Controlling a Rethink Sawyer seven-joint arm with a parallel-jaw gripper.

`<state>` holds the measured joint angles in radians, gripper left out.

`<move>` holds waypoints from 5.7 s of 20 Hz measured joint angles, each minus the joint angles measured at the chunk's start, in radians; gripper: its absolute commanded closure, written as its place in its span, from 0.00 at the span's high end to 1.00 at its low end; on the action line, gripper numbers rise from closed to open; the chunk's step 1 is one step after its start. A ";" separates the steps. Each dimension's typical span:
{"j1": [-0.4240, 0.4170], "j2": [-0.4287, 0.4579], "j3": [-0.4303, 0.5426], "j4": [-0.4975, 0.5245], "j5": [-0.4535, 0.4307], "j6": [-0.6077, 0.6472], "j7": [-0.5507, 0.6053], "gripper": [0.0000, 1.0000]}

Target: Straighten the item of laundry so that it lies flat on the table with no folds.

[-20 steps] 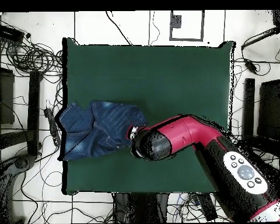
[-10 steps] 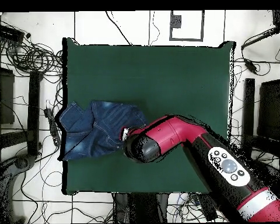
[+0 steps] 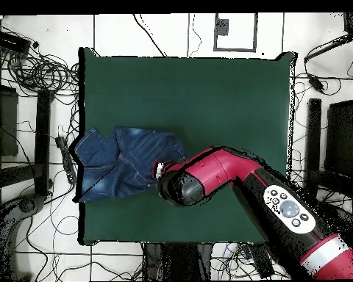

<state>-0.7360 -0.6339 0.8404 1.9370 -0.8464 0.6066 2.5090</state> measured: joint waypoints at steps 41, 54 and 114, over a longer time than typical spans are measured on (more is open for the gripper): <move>0.093 0.023 -0.052 -0.005 -0.007 -0.001 0.000 1.00; 0.149 0.014 -0.110 -0.005 0.029 -0.034 0.000 0.00; -0.073 -0.028 -0.063 -0.350 0.250 0.483 -0.461 0.00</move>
<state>-0.8086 -0.6616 0.7778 1.5869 -0.5959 1.0898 2.0481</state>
